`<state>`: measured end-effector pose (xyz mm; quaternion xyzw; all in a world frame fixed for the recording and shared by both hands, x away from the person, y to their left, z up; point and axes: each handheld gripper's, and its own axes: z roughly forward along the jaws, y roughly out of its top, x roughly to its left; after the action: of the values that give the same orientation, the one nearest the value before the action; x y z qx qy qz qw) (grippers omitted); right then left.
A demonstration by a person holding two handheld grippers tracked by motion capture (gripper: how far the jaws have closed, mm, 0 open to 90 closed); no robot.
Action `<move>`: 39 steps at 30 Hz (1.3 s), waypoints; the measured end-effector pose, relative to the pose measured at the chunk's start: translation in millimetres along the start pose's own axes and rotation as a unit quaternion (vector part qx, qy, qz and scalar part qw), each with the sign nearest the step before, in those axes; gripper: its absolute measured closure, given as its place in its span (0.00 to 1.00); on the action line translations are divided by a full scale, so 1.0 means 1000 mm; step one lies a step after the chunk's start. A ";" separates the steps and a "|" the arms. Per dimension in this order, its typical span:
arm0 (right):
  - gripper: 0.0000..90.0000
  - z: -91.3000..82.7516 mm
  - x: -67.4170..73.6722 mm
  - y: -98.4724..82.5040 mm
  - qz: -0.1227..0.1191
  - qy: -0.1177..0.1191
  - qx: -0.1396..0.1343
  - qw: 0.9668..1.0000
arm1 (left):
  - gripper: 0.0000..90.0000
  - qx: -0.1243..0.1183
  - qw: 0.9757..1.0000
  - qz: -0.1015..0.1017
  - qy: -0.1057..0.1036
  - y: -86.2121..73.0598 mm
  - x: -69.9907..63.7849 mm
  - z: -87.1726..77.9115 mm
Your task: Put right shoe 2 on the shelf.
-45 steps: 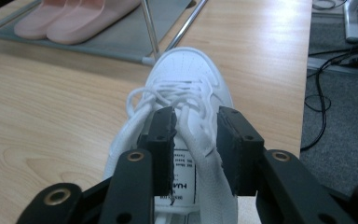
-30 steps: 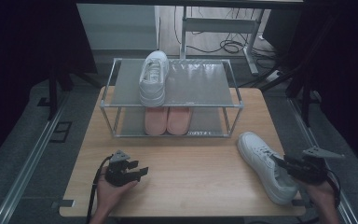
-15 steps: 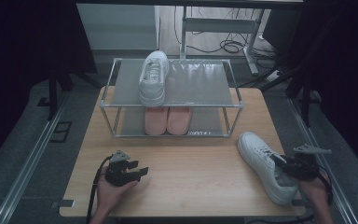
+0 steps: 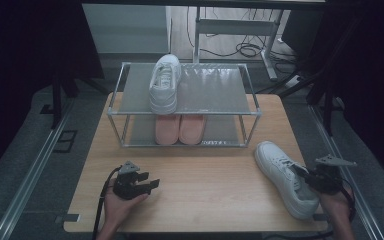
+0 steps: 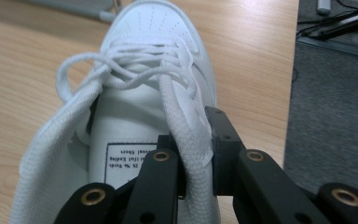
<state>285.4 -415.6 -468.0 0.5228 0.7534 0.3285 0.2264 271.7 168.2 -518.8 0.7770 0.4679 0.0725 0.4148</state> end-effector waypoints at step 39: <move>0.92 -0.041 0.063 0.009 0.015 0.141 -0.116 0.983 | 0.49 0.003 1.000 -0.001 -0.001 -0.001 0.001 0.001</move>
<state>240.8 -365.1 -433.5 0.4525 0.7269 0.4873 0.1716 272.4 168.6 -520.2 0.7778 0.4684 0.0706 0.4130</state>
